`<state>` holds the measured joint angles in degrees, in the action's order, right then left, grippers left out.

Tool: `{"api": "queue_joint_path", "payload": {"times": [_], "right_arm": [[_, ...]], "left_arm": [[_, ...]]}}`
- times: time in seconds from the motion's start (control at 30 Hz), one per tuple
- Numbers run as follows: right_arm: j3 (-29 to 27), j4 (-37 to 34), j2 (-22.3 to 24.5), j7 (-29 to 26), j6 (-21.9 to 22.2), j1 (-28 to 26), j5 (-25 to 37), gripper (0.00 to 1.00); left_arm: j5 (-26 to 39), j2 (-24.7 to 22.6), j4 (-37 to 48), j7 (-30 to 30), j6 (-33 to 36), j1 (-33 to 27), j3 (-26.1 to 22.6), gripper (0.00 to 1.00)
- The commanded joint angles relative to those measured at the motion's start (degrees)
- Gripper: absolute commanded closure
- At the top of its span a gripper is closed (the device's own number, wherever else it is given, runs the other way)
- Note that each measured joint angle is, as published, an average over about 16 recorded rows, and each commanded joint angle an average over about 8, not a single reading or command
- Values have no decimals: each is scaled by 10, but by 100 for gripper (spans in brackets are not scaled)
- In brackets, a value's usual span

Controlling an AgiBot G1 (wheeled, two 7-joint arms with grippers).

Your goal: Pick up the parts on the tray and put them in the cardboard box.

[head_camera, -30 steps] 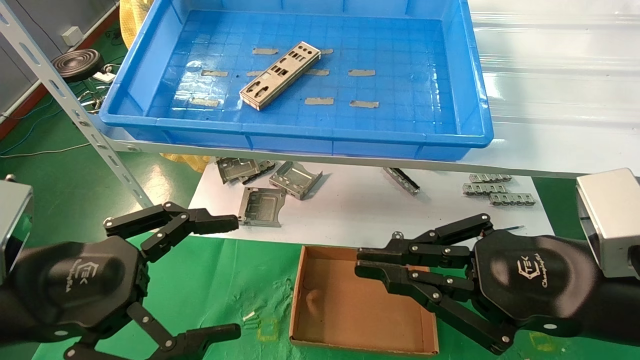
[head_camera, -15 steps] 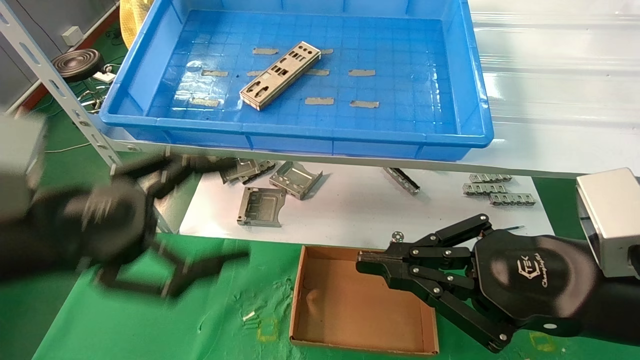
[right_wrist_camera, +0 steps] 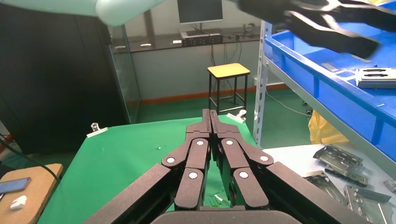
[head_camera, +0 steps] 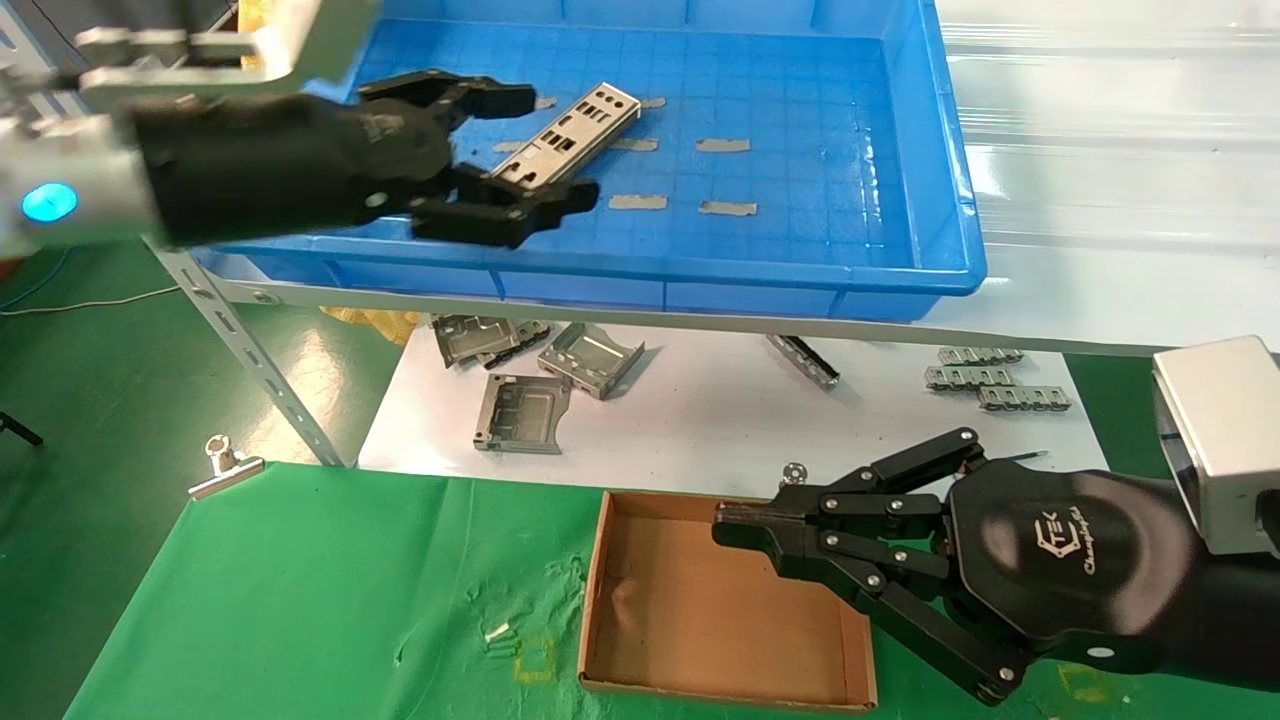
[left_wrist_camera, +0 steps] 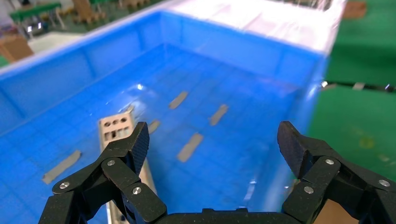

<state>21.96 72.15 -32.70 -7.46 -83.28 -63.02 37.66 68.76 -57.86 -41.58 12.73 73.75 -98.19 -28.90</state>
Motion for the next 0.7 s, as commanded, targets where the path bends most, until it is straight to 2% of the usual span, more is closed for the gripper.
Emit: {"api": "queue_joint_path", "payload": {"times": [0.03,0.1,0.33,0.37,0.7], "right_arm": [[0,0,0,0,0,0,0,100],[0,0,0,0,0,0,0,95],[0,0,0,0,0,0,0,10],[0,0,0,0,0,0,0,2],[0,0,0,0,0,0,0,0]], "left_arm": [[30,-26,45,-1,-3,-36,-18,0],[49,-49,88,-1,-3,-62,-31,0],[83,-106,203,-30,-25,-123,-51,0],[85,-112,216,-37,-30,-128,-52,0],[114,-160,317,-71,-70,-171,-68,0]]}}
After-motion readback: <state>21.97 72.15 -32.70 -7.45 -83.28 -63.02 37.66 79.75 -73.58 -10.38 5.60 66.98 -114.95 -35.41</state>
